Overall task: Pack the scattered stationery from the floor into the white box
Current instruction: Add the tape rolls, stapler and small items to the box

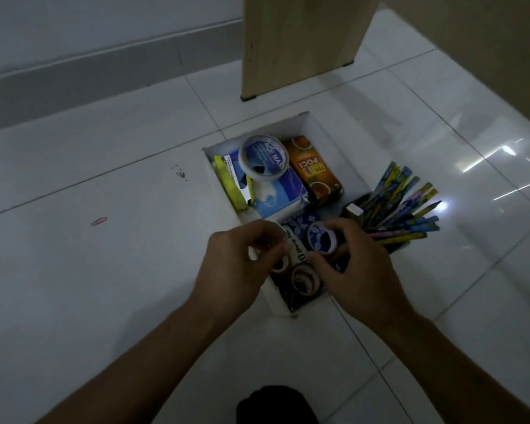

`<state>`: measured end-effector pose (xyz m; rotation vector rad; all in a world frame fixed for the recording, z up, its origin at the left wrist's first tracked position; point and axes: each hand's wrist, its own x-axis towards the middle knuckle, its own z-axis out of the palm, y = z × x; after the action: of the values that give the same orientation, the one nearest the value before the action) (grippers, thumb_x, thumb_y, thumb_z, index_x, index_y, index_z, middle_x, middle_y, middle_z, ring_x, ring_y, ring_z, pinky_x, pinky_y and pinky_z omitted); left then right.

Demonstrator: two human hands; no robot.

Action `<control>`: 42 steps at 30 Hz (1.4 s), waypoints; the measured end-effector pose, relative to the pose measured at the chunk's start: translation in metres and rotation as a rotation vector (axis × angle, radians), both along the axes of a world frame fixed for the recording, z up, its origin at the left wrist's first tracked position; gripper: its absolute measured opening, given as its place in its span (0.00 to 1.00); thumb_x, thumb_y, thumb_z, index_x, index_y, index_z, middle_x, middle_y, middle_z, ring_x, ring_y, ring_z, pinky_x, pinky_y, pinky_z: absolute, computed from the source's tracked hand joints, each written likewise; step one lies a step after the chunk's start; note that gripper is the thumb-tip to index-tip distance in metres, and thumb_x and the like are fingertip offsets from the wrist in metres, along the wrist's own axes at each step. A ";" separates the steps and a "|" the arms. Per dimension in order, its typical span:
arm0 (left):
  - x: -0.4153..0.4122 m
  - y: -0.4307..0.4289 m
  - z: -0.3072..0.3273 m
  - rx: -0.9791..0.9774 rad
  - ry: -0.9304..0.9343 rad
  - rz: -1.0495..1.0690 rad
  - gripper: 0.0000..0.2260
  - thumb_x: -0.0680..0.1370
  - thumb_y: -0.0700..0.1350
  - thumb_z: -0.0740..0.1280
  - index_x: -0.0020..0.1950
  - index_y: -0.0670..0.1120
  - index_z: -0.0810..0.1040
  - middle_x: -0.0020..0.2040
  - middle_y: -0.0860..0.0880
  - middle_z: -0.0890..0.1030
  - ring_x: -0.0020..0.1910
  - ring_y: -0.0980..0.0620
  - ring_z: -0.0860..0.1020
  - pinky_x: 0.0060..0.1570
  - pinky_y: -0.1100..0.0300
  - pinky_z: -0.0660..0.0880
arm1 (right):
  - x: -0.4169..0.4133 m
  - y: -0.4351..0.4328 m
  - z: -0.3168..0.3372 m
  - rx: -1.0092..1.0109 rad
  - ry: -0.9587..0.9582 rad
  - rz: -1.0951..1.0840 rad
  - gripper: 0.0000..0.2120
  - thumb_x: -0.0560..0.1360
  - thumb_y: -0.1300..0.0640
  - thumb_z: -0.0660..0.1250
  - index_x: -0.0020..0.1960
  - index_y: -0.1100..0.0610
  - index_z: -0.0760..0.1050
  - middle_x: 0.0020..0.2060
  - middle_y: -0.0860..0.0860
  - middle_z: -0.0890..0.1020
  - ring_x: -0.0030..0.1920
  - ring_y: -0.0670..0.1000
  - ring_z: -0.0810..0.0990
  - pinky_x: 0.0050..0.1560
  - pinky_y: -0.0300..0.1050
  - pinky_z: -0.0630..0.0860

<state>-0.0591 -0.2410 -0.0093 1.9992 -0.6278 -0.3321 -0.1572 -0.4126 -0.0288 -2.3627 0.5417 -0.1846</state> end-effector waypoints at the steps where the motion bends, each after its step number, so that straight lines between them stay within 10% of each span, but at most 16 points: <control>1: -0.001 -0.005 -0.003 0.036 -0.018 -0.024 0.03 0.73 0.47 0.72 0.46 0.52 0.83 0.39 0.57 0.83 0.39 0.60 0.79 0.42 0.71 0.73 | -0.001 -0.002 -0.001 -0.028 0.023 0.008 0.22 0.73 0.48 0.72 0.63 0.50 0.70 0.54 0.48 0.80 0.51 0.46 0.81 0.46 0.39 0.80; 5: -0.006 -0.019 -0.013 0.273 -0.160 -0.113 0.03 0.74 0.51 0.70 0.46 0.54 0.83 0.48 0.56 0.83 0.46 0.56 0.79 0.52 0.46 0.74 | -0.002 -0.002 -0.005 -0.059 0.069 0.049 0.24 0.74 0.52 0.71 0.68 0.53 0.69 0.61 0.50 0.78 0.59 0.51 0.78 0.54 0.51 0.80; 25: -0.003 -0.013 -0.023 0.190 -0.196 -0.074 0.07 0.76 0.41 0.69 0.51 0.50 0.80 0.53 0.54 0.79 0.48 0.54 0.78 0.50 0.44 0.74 | 0.051 0.008 -0.017 -0.136 0.411 0.059 0.17 0.80 0.52 0.60 0.67 0.54 0.66 0.65 0.56 0.69 0.61 0.61 0.74 0.56 0.59 0.76; 30: -0.003 -0.008 -0.024 0.120 -0.220 -0.033 0.09 0.74 0.40 0.71 0.54 0.48 0.79 0.56 0.51 0.78 0.55 0.52 0.76 0.54 0.48 0.75 | 0.045 0.016 -0.006 -0.273 0.338 0.098 0.18 0.80 0.50 0.60 0.68 0.54 0.65 0.69 0.53 0.68 0.59 0.57 0.76 0.50 0.52 0.78; 37: 0.021 0.022 -0.022 0.044 -0.256 0.153 0.09 0.75 0.38 0.69 0.55 0.45 0.77 0.54 0.52 0.77 0.53 0.58 0.74 0.53 0.71 0.68 | 0.053 0.052 0.029 -0.166 -0.125 0.163 0.11 0.78 0.51 0.63 0.56 0.57 0.76 0.50 0.52 0.79 0.44 0.50 0.80 0.40 0.46 0.79; 42: 0.047 0.068 -0.037 0.206 -0.120 0.342 0.12 0.75 0.39 0.69 0.57 0.44 0.77 0.55 0.49 0.77 0.55 0.52 0.75 0.53 0.63 0.69 | 0.098 0.107 0.037 -0.055 -0.159 0.367 0.10 0.77 0.50 0.64 0.56 0.52 0.74 0.50 0.47 0.78 0.41 0.47 0.78 0.39 0.46 0.77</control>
<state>-0.0126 -0.1728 -0.0464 2.2917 -0.3243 -0.0721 -0.0594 -0.3051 0.0083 -2.4267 0.0239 -0.2187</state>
